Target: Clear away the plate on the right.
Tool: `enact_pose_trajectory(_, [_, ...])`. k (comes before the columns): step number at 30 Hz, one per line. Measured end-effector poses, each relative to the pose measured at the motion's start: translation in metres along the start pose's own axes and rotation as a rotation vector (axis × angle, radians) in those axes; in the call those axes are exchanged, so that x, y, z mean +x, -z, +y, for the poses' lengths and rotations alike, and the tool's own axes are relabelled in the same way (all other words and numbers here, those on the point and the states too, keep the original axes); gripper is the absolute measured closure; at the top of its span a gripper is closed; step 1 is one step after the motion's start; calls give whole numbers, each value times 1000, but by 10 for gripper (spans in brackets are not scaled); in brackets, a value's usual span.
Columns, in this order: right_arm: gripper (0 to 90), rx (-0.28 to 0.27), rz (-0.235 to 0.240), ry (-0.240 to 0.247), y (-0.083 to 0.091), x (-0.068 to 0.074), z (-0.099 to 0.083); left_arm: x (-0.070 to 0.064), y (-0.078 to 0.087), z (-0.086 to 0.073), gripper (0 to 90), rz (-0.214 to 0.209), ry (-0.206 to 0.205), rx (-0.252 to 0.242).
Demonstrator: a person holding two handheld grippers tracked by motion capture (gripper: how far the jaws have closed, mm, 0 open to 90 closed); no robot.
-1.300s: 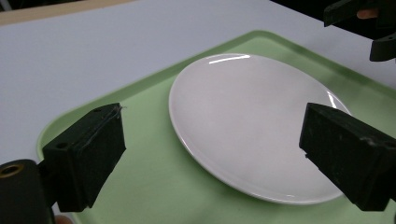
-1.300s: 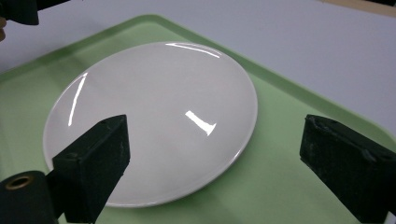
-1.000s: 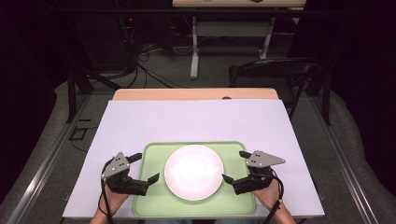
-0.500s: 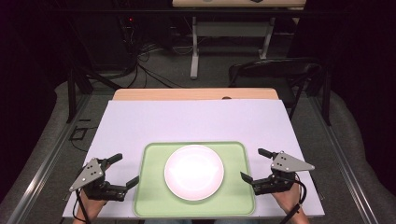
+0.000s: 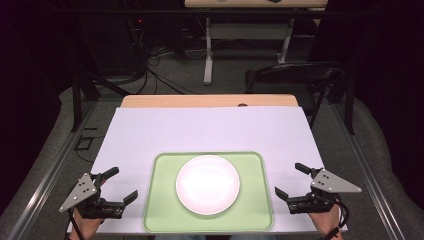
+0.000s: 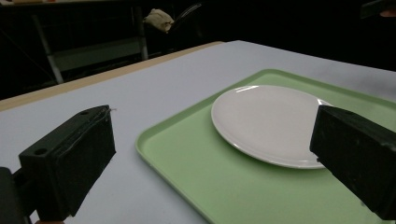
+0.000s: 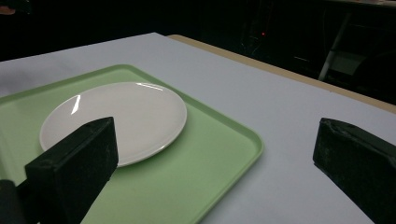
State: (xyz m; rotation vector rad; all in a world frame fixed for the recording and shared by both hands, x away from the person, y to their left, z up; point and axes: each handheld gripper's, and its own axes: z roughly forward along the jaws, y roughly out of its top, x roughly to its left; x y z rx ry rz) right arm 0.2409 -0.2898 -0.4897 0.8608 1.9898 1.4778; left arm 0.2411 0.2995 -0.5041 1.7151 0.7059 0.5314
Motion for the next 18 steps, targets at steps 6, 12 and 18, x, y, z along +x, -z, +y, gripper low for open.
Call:
enact_pose_trajectory(6, [0, -18, -30, -16, 17, -3, -5, 2, 8, -4, 0, 21, 3, 1])
enact_pose_trajectory(12, [0, -23, -55, -27, 31, -4, -10, 2, 15, -8, 0, 36, -6, 10])
enact_pose_trajectory(18, [0, -45, -39, -35, 33, -5, -12, 6, 14, -11, 0, 37, 7, 20])
